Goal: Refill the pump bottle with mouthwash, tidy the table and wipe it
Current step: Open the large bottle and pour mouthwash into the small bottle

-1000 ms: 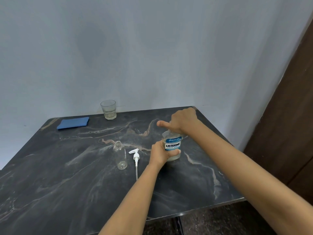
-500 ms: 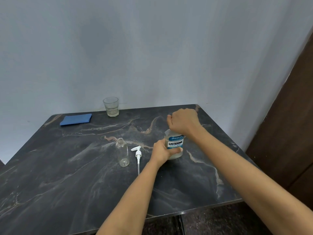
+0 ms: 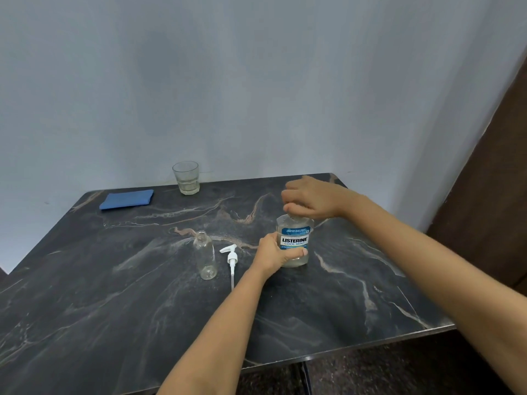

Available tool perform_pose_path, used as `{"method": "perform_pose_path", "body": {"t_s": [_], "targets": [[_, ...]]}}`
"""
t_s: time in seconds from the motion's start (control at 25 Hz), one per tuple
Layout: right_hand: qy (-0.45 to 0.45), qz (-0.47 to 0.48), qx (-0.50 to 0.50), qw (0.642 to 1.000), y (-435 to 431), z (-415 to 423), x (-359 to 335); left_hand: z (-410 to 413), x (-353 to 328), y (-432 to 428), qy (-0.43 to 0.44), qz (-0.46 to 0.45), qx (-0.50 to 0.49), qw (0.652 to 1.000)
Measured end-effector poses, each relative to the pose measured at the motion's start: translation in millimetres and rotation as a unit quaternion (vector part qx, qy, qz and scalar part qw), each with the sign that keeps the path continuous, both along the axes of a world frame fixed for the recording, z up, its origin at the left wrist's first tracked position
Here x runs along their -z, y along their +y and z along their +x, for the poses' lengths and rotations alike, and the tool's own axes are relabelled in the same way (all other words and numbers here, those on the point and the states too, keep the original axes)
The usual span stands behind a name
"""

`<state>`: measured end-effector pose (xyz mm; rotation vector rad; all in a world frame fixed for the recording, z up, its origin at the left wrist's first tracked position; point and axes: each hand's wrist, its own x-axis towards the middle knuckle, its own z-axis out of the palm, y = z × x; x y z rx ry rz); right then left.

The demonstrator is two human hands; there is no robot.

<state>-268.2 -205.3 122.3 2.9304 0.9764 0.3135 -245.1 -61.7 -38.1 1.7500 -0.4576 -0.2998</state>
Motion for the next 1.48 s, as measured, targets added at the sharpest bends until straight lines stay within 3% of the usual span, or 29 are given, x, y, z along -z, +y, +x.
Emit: {"method": "perform_pose_path", "body": {"t_s": [0.12,0.24,0.32,0.4,0.48,0.52,0.6,0.68,0.76,1.0,1.16,1.28,1.36,1.48], "targets": [[0.12,0.065,0.015,0.991,-3.6,-11.5,-15.6,-1.2,-2.4,0.3,0.003,-0.001,0.001,1.0],[0.117,-0.06,0.111,0.985,9.0,-16.8,-24.9,-2.7,-3.6,1.0,0.011,0.0,0.004,1.0],[0.147,-0.078,0.131,0.977,13.2,-16.4,-32.7,-5.2,-4.3,1.5,0.012,0.002,0.003,1.0],[0.147,-0.011,0.106,0.983,6.1,-20.4,-41.6,-7.7,-6.9,2.1,0.01,0.007,0.004,1.0],[0.12,0.18,0.102,0.971,-12.6,-28.0,-36.7,-9.4,-9.1,2.5,0.01,0.007,0.003,1.0],[0.108,0.316,0.114,0.936,-22.8,-33.5,-26.6,-11.1,-9.6,3.0,0.012,0.002,0.001,1.0],[0.074,0.528,0.167,0.829,-37.8,-46.3,13.1,-15.8,-9.6,4.7,0.02,-0.006,-0.003,1.0],[0.036,0.583,0.265,0.767,-43.0,-57.4,66.4,-22.0,-7.2,7.7,0.027,-0.014,-0.003,1.0],[0.029,0.583,0.342,0.736,-38.6,-69.2,107.6,-28.8,-7.0,11.2,0.031,-0.015,-0.005,0.999],[0.064,0.524,0.404,0.747,-33.7,-85.4,150.2,-35.3,-12.5,14.1,0.05,-0.021,-0.008,0.999],[0.02,0.468,0.391,0.792,-30.7,-89.5,148.9,-40.8,-20.0,19.6,0.055,-0.009,0.004,0.998],[-0.015,0.505,0.323,0.8,-10.7,-91.1,136.5,-56.9,-24.4,33.4,-0.033,0.011,-0.05,0.998],[0.051,0.556,0.263,0.787,7.9,-87.7,132.6,-74.8,-21.9,46.9,-0.108,-0.026,-0.138,0.984],[0.193,0.645,0.191,0.714,30.0,-78.8,133.5,-96.5,-23.2,74.6,-0.225,-0.055,-0.309,0.922]]}}
